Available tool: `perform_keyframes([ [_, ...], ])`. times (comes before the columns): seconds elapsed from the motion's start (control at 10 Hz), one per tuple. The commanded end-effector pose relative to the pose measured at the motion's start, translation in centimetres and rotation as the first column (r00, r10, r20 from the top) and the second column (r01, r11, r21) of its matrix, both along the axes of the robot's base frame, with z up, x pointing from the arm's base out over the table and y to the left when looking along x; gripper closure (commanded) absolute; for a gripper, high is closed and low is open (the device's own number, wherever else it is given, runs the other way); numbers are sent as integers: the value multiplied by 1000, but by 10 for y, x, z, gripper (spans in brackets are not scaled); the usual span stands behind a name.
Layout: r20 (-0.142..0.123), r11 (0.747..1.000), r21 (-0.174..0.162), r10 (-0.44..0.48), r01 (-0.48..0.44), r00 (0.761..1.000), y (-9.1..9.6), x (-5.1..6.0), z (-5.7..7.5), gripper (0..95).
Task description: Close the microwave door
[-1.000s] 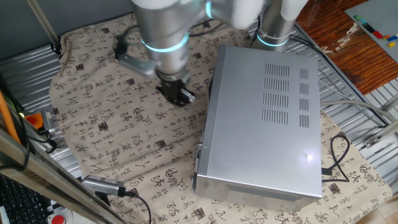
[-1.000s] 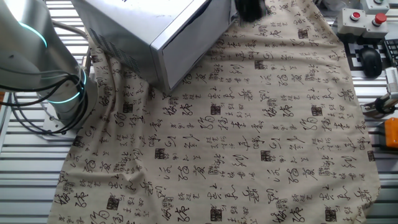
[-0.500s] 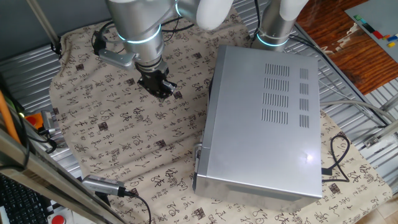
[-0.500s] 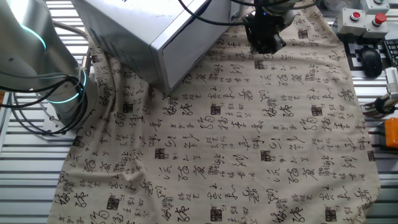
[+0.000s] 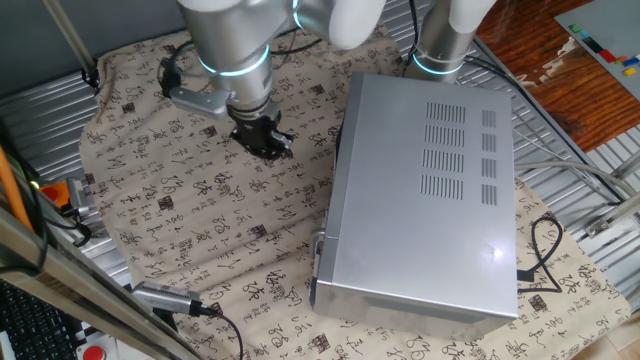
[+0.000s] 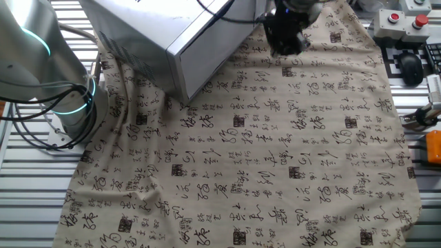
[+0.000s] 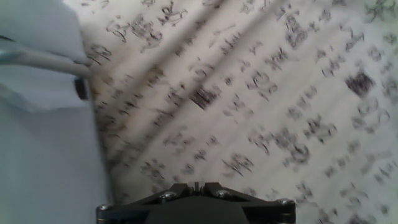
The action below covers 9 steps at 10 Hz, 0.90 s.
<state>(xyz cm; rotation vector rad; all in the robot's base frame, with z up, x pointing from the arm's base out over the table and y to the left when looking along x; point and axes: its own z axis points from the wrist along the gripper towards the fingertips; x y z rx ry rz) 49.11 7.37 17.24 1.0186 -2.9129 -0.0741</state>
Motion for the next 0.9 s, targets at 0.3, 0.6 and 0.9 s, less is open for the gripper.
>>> perform_keyframes([
  [0.3,9,999,6,-39,38,999,-76,4,-25,950],
  [0.6,9,999,-12,-53,53,999,-91,-1,-25,950],
  [0.9,10,1000,-1,-27,27,1000,-90,-1,-25,950],
])
